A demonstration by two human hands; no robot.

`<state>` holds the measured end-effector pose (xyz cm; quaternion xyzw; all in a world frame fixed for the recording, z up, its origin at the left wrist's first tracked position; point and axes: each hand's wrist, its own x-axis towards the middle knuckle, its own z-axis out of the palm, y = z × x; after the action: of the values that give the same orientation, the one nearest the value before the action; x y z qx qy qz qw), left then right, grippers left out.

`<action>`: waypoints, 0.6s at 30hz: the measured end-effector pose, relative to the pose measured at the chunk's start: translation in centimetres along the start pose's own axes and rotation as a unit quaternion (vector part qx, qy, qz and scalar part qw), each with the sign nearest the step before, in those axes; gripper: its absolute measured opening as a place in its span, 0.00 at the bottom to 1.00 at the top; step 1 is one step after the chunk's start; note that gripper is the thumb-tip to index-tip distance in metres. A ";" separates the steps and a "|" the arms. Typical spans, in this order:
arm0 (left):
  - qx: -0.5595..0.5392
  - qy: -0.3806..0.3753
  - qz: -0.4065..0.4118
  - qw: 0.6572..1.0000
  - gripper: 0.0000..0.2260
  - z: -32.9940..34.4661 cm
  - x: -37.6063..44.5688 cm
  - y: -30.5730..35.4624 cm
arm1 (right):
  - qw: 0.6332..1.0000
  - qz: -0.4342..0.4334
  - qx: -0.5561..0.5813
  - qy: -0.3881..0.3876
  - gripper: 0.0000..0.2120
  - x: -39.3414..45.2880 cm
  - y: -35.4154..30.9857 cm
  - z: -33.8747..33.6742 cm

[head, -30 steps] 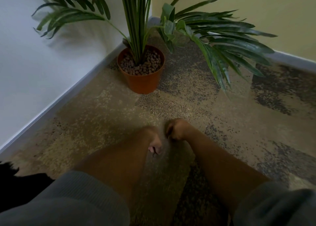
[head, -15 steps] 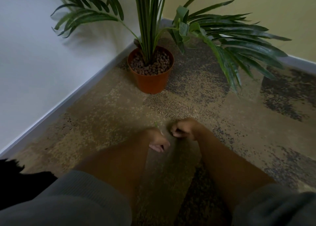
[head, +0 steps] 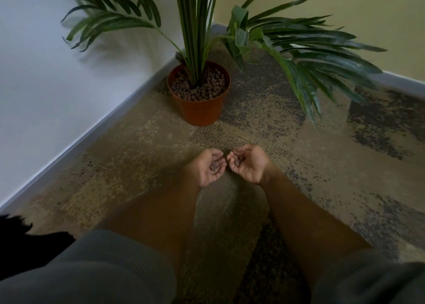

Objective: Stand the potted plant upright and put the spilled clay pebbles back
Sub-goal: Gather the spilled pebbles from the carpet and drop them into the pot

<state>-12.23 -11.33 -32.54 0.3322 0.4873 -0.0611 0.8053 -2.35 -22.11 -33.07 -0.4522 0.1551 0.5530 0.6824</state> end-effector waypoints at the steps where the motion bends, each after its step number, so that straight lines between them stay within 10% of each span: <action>1: -0.017 0.011 0.007 1.000 0.08 0.1 0.1 0.4 | 1.000 -0.004 -0.019 0.013 0.09 0.2 -0.1 0.3; 18: -0.288 0.042 0.177 0.940 0.16 2.6 -1.7 9.2 | 0.990 -0.136 -0.005 0.028 0.09 -0.4 -5.2 9.8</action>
<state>-7.26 -6.11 -25.97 0.1696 0.4505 0.2391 0.8433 -0.63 -14.56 -25.13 -0.4876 0.1084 0.4432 0.7444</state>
